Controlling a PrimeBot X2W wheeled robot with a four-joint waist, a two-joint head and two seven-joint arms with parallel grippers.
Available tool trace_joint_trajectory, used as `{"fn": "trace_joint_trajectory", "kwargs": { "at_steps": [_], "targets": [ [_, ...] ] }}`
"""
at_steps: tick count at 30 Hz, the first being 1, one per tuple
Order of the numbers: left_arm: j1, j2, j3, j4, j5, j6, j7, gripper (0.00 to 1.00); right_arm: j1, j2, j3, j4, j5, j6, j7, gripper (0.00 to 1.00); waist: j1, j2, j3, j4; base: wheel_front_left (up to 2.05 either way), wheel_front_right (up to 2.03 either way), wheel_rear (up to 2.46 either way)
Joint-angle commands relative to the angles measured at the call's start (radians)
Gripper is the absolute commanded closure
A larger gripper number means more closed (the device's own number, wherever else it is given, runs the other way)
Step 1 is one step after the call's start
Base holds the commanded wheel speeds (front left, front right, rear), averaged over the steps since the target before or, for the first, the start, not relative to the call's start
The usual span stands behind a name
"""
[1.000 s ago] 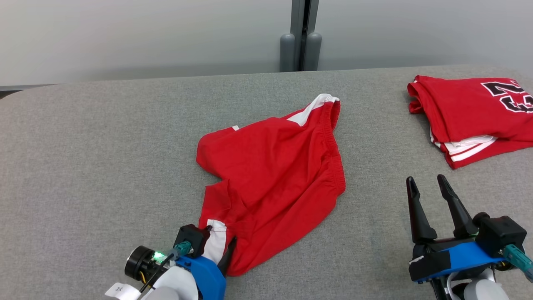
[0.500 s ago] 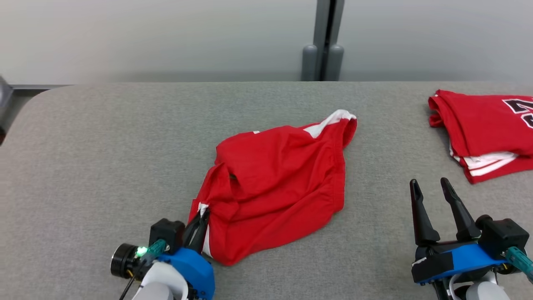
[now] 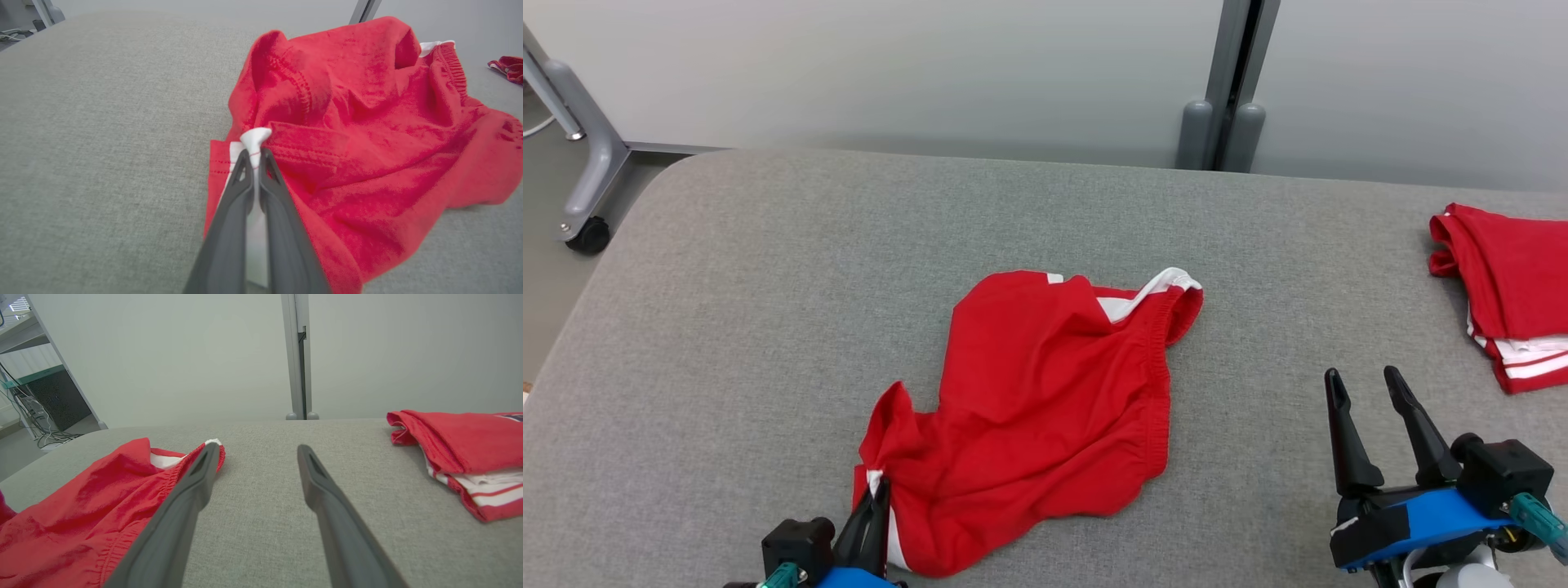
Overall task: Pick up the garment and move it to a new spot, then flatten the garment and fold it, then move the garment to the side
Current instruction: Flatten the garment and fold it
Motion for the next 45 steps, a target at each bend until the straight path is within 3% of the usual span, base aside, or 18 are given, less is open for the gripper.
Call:
{"fn": "trace_joint_trajectory", "kwargs": {
  "at_steps": [1,10,17,25,36,40,45],
  "targets": [
    [-0.003,0.001,0.000,-0.018,0.008,0.010,-0.014,0.00,0.006,-0.010,0.000,0.006,0.005,0.000,0.001,0.00,0.0000,0.0000,0.001,0.006,0.00,0.00,0.00],
    [-0.036,0.015,0.085,-0.211,0.095,0.049,-0.072,0.00,-0.013,-0.016,0.019,0.020,0.011,0.000,-0.005,0.00,0.0000,0.0000,-0.013,0.005,0.00,0.00,0.00],
    [-0.046,0.002,0.189,-0.304,0.160,0.019,-0.072,0.00,-0.013,-0.015,0.021,0.028,0.015,0.000,-0.011,0.00,0.0000,0.0000,-0.020,-0.033,0.00,0.00,0.00],
    [-0.108,0.006,0.248,-0.246,0.197,-0.042,-0.072,0.00,-0.017,-0.015,0.018,0.039,0.014,0.000,-0.014,0.00,0.0000,0.0000,-0.015,-0.078,0.00,0.00,0.00],
    [-0.165,-0.016,0.268,-0.142,0.231,-0.056,-0.072,0.00,-0.023,-0.015,0.030,0.060,0.007,0.000,-0.003,0.00,0.0000,0.0000,-0.002,-0.101,0.00,0.00,0.00],
    [-0.172,-0.019,0.281,-0.139,0.237,-0.060,-0.072,0.00,-0.052,-0.026,0.087,0.063,0.022,0.000,0.025,0.00,0.0000,0.0000,0.004,-0.097,0.00,0.00,0.00],
    [-0.174,-0.029,0.288,-0.145,0.245,-0.063,-0.072,0.00,-0.108,-0.054,0.231,0.079,0.052,0.000,0.091,0.00,0.0000,0.0000,0.013,-0.084,0.00,0.00,0.00]
  ]
}}
